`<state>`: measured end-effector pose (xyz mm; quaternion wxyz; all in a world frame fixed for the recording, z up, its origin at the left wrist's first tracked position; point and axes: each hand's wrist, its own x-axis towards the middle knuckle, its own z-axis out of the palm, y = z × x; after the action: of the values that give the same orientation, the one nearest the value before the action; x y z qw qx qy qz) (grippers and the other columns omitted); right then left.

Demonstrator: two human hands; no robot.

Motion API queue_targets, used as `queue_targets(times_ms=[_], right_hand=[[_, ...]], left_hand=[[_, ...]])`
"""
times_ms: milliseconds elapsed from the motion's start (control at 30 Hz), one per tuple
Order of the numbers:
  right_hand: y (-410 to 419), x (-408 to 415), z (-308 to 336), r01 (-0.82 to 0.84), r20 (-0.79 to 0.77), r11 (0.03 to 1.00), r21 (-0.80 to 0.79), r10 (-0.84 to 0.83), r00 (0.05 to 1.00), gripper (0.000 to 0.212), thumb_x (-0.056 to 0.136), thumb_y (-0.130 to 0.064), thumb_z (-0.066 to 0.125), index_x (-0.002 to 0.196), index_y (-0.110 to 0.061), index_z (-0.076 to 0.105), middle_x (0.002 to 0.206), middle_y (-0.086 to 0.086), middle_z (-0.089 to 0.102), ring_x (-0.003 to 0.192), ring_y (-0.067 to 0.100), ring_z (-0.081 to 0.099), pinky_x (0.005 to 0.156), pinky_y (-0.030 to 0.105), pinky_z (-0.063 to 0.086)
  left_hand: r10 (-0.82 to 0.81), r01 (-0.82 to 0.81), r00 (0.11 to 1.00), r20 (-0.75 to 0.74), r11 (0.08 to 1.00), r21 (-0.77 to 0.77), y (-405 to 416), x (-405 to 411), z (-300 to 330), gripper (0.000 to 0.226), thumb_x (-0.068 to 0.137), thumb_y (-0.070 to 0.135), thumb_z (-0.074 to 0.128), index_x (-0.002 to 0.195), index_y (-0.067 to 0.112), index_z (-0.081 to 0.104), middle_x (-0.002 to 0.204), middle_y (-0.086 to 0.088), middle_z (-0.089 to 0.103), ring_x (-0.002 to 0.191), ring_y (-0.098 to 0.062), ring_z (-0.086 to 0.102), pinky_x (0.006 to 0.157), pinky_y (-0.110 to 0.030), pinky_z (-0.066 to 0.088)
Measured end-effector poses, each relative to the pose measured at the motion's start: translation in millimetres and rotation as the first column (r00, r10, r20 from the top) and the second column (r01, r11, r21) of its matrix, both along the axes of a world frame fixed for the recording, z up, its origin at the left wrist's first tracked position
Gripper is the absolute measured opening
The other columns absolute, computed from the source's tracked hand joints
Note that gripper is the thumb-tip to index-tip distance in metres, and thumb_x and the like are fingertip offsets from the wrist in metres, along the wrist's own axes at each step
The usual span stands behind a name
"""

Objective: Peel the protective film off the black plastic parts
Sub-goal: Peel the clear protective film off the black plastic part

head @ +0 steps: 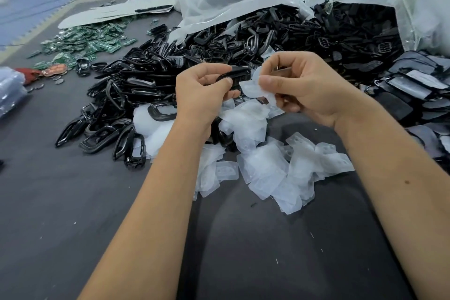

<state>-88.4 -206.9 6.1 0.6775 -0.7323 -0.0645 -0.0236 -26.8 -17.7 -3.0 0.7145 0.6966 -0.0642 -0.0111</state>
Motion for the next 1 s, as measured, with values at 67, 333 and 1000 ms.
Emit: queue_targets(times_ms=[67,333,1000], right_hand=[[3.2,2.0,-4.2,0.058,0.025,0.997,-0.059,-0.056,0.998,0.011,0.092,-0.012,0.076,0.085,-0.014,0.067,0.063,0.005,0.065,0.049,0.013,0.055,0.039,0.018,0.037],[8.8,6.2,-10.5,0.107,0.039,0.978,-0.179,-0.102,0.994,0.019,0.097,-0.020,0.073,0.083,-0.014,0.062,0.066,0.006,0.070,0.048,0.013,0.051,0.043,0.019,0.039],[4.9,6.2,-11.1,0.194,0.105,0.959,-0.208,-0.175,0.979,0.025,0.090,-0.031,0.079,0.079,-0.010,0.070,0.054,-0.002,0.060,0.045,0.009,0.045,0.045,0.017,0.037]], left_hand=[[0.005,-0.005,1.000,-0.004,1.000,-0.009,-0.4,0.0,0.2,0.021,0.089,-0.013,0.067,0.095,0.005,0.076,0.066,0.002,0.068,0.051,-0.006,0.066,0.058,-0.015,0.053],[0.035,-0.068,0.992,-0.125,0.959,-0.275,3.0,5.5,3.7,0.019,0.091,-0.012,0.066,0.098,0.004,0.074,0.084,-0.011,0.068,0.066,-0.017,0.073,0.060,-0.016,0.054],[-0.303,0.217,0.914,-0.269,0.927,-0.305,26.1,12.4,7.5,0.027,0.090,-0.011,0.067,0.084,0.010,0.084,0.078,-0.008,0.075,0.068,-0.015,0.073,0.058,-0.012,0.054]])
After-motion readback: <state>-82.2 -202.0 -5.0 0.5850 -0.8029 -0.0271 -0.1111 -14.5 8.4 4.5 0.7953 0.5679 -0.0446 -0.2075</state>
